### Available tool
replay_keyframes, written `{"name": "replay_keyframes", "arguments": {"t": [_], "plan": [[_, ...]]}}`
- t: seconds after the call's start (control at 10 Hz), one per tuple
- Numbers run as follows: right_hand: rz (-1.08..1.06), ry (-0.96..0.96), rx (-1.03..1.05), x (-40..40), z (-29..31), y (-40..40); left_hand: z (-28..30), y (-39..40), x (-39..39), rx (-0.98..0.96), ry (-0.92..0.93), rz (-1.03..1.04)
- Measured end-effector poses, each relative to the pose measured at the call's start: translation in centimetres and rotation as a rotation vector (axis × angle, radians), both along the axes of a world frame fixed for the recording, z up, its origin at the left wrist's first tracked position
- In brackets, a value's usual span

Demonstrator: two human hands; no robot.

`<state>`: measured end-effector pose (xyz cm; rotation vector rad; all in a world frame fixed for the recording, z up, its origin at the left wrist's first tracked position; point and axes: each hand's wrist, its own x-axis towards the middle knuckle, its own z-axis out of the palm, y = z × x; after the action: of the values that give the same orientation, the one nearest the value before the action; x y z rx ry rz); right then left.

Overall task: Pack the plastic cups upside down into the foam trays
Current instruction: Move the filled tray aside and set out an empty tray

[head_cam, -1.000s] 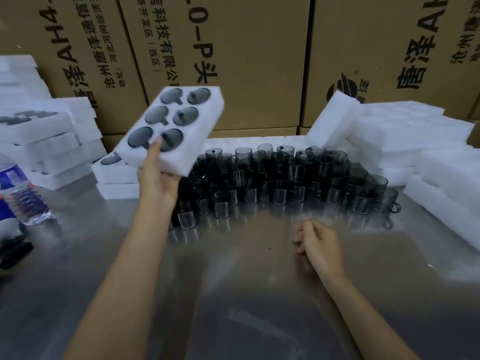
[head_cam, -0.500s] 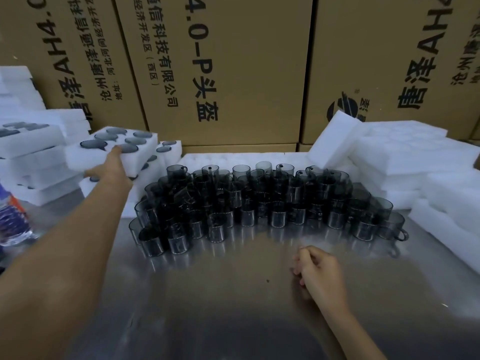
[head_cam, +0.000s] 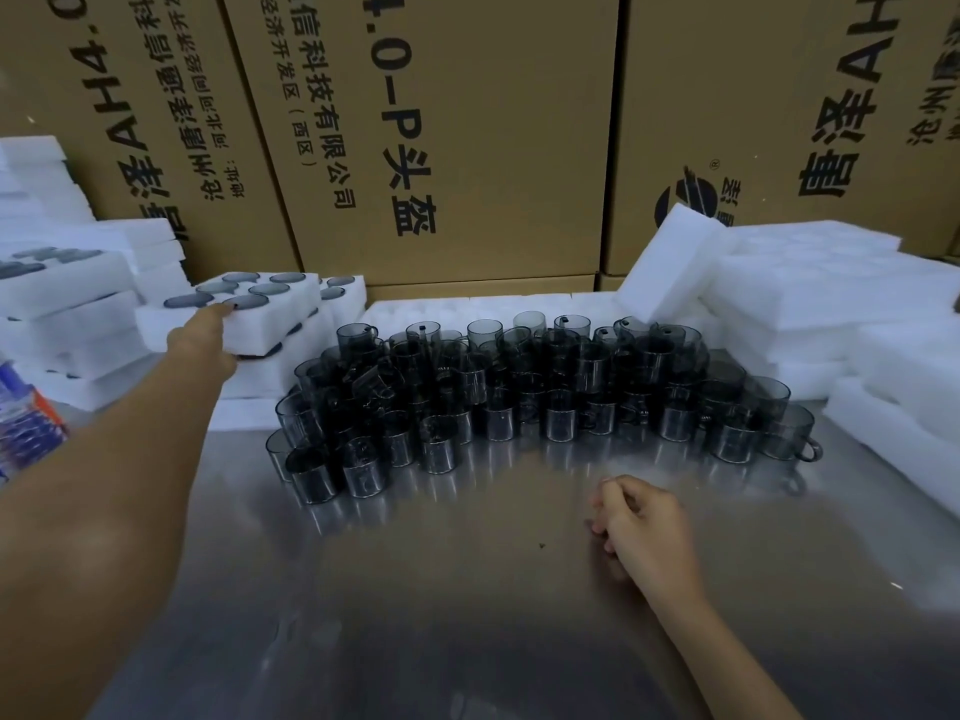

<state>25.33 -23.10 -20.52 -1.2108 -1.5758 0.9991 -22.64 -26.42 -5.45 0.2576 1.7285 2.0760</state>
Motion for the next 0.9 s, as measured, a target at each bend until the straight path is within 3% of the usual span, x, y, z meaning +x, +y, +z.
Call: {"name": "replay_keyframes", "arguments": {"t": [0.1, 0.3, 0.4, 0.5, 0.6, 0.7, 0.8, 0.9], "plan": [[0.000, -0.017, 0.014, 0.0, 0.0, 0.0, -0.1, 0.2, -0.3, -0.004, -0.040, -0.029], [-0.008, -0.034, 0.022, 0.0, -0.1, 0.1, 0.6, 0.4, 2.1, -0.220, 0.003, -0.055], [-0.010, -0.025, 0.008, -0.1, -0.2, 0.1, 0.8, 0.8, 3.9, -0.243, 0.031, 0.004], [-0.008, -0.045, 0.020, -0.1, -0.1, 0.1, 0.6, 2.5, 4.8, -0.504, 0.182, 0.228], [-0.008, -0.059, 0.011, 0.0, 0.0, 0.0, 0.7, 3.8, 8.1, -0.432, 0.263, 0.304], [0.038, -0.032, -0.056, 0.3, 0.5, 0.1, 0.4, 5.9, 13.1, -0.457, 0.564, 0.169], [0.177, 0.111, -0.215, 1.7, 1.4, 1.1, -0.6, 8.4, 18.7, -0.400, 0.721, -0.108], [0.301, 0.463, -0.390, 3.6, 2.3, 2.3, -1.6, 11.2, 24.0, -0.408, 0.803, -0.355]]}}
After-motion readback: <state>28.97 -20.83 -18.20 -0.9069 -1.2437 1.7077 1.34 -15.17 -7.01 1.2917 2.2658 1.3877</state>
